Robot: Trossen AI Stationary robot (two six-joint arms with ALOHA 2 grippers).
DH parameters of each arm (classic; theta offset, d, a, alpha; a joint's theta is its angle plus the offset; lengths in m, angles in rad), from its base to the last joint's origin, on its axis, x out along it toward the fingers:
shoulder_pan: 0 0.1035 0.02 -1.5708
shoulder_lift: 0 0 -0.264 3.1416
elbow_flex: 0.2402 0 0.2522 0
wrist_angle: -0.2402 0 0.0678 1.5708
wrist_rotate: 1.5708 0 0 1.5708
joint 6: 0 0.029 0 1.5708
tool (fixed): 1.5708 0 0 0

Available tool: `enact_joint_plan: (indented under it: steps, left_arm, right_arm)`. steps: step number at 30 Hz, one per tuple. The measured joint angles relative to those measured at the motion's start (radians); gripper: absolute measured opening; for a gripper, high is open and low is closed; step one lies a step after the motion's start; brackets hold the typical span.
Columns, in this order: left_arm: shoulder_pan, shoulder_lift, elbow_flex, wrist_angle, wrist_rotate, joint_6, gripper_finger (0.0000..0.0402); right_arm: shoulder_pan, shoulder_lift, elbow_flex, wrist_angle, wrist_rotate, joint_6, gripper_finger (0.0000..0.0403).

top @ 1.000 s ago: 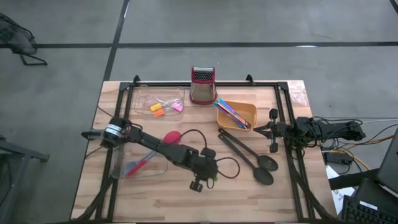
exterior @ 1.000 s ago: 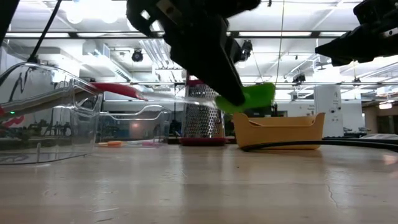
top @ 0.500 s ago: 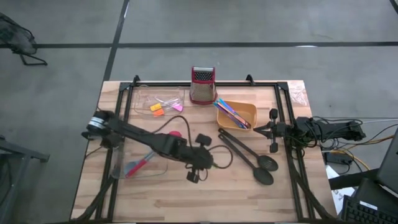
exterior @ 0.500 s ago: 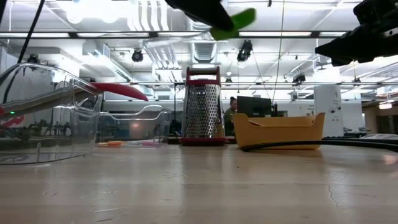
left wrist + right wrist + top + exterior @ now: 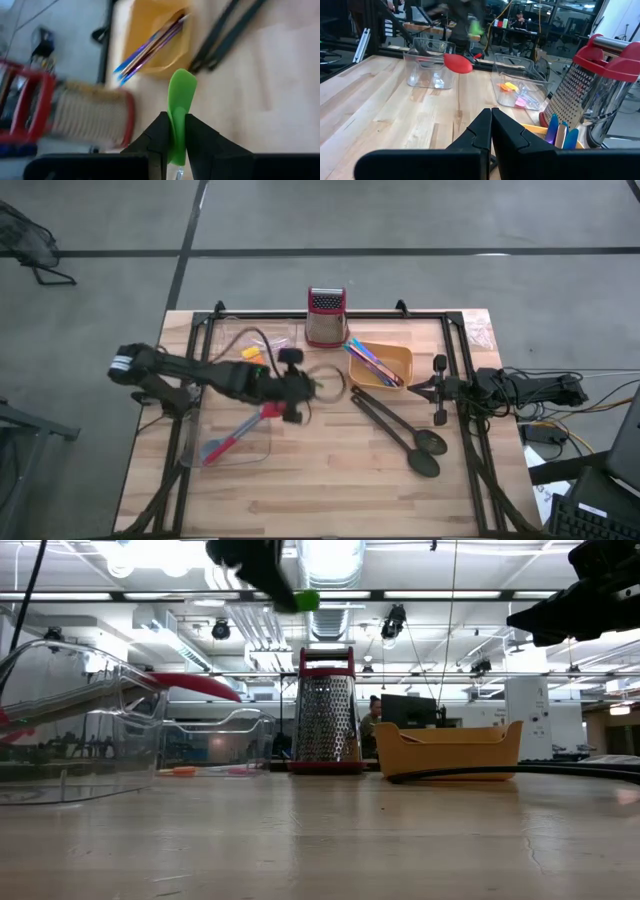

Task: Pick & Place Kitchen Items
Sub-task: Put the green spatula into the top transparent bin

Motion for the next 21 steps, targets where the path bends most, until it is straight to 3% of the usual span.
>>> enact_joint_plan:
  steps: [9,15,21]
  left_arm:
    - [0.295,-0.222,-0.311,0.194,-0.003,0.071,0.0051]
    - [0.499,-0.291,-0.470,0.271,0.010,0.149,0.0051]
    - [0.634,-0.284,-0.565,0.349,0.181,0.140,0.0051]
  right_arm:
    - [0.000,0.000,0.000,0.000,0.000,0.000,0.0009]
    - [0.000,0.000,0.000,0.000,0.000,0.000,0.0009]
    - [0.000,0.000,0.000,0.000,0.000,0.000,0.0009]
